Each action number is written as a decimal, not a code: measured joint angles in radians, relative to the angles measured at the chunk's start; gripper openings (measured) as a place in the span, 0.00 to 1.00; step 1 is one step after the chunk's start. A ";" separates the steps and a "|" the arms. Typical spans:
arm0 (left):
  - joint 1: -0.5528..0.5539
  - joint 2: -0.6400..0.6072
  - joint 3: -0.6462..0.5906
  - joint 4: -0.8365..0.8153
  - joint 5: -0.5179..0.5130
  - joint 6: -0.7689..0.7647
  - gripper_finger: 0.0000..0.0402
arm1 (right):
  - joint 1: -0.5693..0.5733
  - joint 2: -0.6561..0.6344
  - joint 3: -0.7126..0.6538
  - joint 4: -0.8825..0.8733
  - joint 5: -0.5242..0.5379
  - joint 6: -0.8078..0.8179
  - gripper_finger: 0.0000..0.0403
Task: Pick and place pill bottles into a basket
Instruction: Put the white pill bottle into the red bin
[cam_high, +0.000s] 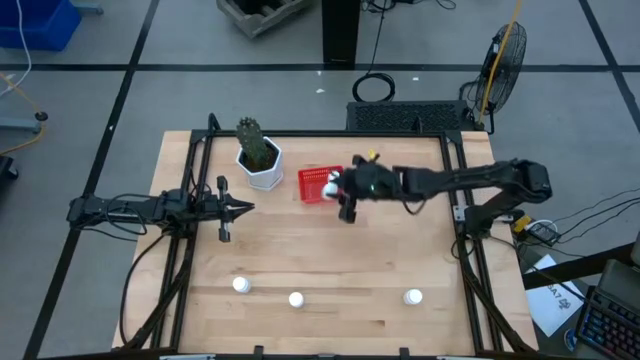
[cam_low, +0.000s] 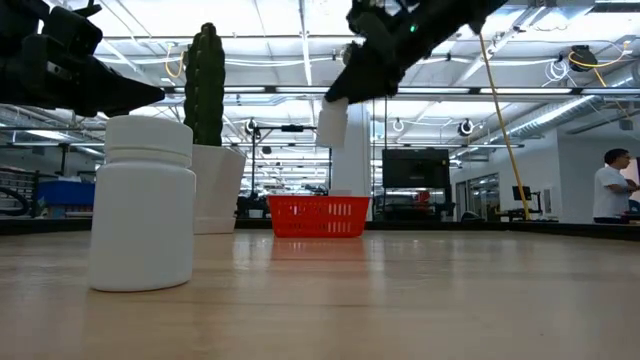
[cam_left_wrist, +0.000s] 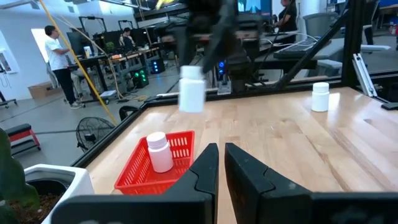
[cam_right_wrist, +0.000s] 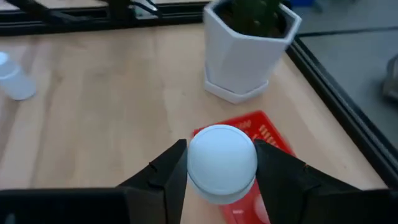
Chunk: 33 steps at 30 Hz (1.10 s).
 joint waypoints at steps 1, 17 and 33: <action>0.000 0.000 0.000 0.000 0.000 0.000 0.09 | -0.021 0.006 0.000 -0.001 -0.008 0.000 0.38; 0.000 0.000 0.000 0.000 0.001 0.000 0.09 | -0.164 0.026 -0.175 0.171 -0.130 0.038 0.38; 0.000 0.000 0.000 0.000 0.001 0.000 0.09 | -0.180 0.032 -0.215 0.226 -0.132 0.060 0.38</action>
